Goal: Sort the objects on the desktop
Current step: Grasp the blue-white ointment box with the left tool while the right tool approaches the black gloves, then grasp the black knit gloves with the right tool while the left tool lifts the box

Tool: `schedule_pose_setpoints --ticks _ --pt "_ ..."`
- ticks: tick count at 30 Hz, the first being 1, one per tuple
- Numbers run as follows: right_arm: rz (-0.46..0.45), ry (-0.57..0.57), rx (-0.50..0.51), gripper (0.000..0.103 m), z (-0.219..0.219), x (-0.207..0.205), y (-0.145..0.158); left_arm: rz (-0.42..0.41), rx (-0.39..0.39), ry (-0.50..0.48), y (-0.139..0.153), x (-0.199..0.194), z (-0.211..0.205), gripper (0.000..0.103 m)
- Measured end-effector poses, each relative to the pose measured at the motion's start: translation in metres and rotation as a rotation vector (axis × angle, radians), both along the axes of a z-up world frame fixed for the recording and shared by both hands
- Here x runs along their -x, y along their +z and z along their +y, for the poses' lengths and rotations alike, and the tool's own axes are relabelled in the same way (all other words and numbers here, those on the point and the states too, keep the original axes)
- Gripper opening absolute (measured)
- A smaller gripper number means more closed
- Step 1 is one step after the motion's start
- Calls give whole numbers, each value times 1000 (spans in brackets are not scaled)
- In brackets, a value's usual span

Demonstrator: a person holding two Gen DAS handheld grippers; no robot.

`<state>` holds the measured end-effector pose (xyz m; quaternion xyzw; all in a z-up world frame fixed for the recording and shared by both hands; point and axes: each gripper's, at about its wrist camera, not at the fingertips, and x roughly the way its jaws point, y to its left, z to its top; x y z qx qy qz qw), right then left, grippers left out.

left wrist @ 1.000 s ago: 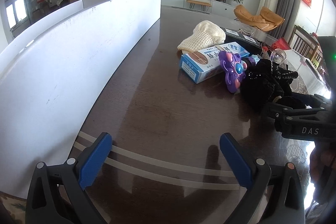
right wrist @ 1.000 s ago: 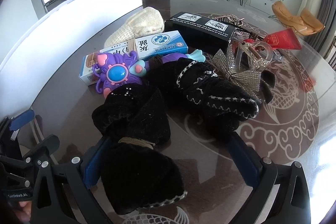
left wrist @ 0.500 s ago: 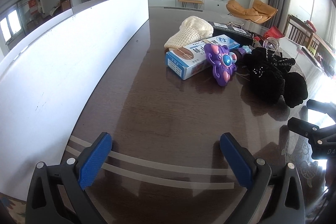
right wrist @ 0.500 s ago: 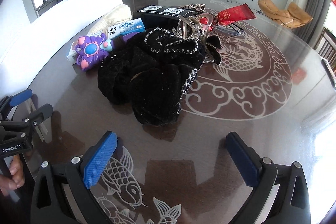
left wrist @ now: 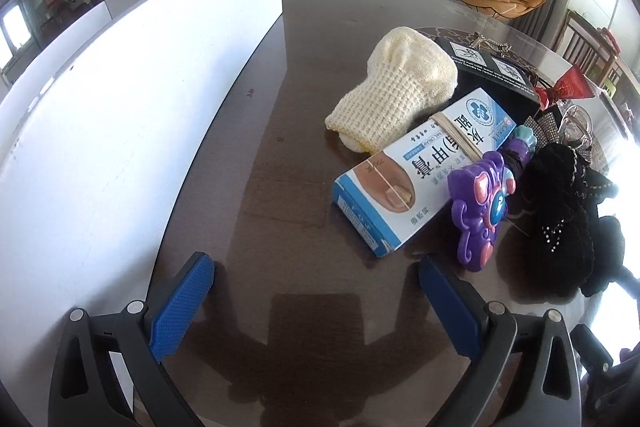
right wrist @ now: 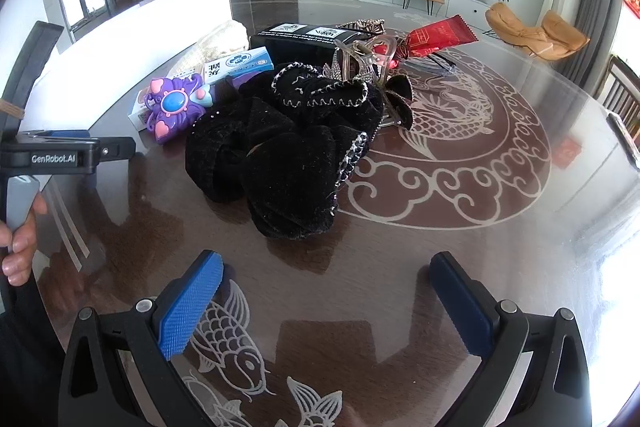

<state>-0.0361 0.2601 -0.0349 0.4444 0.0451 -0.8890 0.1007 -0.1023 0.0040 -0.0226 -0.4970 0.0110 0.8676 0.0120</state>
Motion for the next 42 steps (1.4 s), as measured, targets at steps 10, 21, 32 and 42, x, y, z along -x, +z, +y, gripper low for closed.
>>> schedule_pose_setpoints --ticks 10,21,32,42 --pt "71 -55 110 103 19 -6 10 123 297 -308 13 3 79 103" --pt "63 -48 147 103 20 -5 10 54 77 -337 10 43 62 99" --pt "66 -55 154 103 21 -4 10 71 -17 -214 9 -65 33 49" --pt "22 -49 137 103 20 0 4 95 -14 -153 1 -72 16 99"
